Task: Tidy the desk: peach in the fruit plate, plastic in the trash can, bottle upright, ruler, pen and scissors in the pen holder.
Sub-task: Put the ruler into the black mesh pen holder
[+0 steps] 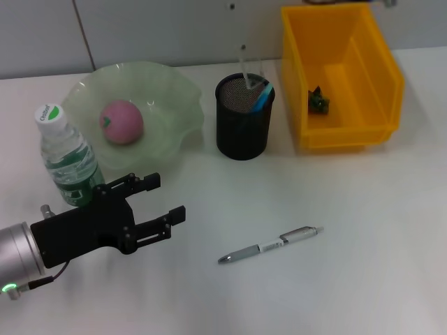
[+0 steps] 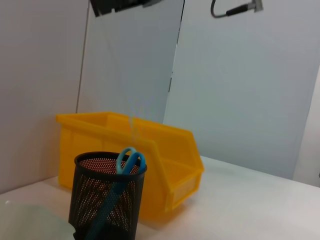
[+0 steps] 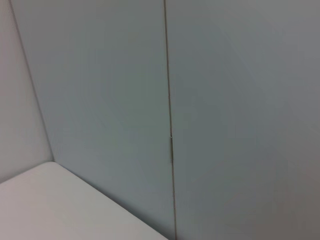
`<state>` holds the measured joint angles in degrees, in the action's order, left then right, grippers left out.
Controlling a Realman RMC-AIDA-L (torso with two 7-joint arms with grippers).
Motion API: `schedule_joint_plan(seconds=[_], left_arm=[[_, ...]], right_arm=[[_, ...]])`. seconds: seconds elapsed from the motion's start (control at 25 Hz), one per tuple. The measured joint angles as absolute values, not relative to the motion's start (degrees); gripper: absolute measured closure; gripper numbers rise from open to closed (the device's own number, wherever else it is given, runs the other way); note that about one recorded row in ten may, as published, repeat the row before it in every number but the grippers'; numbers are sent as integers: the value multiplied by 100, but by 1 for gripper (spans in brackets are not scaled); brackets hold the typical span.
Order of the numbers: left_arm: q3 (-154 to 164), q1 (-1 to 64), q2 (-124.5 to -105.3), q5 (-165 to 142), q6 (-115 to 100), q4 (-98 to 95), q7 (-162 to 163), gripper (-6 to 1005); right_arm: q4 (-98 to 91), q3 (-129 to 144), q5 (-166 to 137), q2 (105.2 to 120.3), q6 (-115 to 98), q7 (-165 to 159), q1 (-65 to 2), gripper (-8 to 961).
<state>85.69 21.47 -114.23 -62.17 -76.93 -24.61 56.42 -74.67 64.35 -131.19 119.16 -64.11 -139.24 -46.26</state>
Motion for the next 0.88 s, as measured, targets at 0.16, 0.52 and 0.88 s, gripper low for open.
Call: schedule_joint_plan(seconds=[0.16, 0.52, 0.88], left_arm=[[8569, 2136, -11422, -6219, -7659, -2461, 5634, 225], [8569, 2120, -11418, -6223, -7627, -2461, 5649, 225], [8569, 2109, -11408, -6223, -7626, -2461, 5645, 226]], right_arm=[[-7159, 6630, -12791, 11918, -5979, -13572, -4480, 546], [-6470, 6741, -12203, 11918, -5431, -12893, -4453, 540], [-5991, 6793, -11765, 11920, -5167, -12370, -4498, 533]])
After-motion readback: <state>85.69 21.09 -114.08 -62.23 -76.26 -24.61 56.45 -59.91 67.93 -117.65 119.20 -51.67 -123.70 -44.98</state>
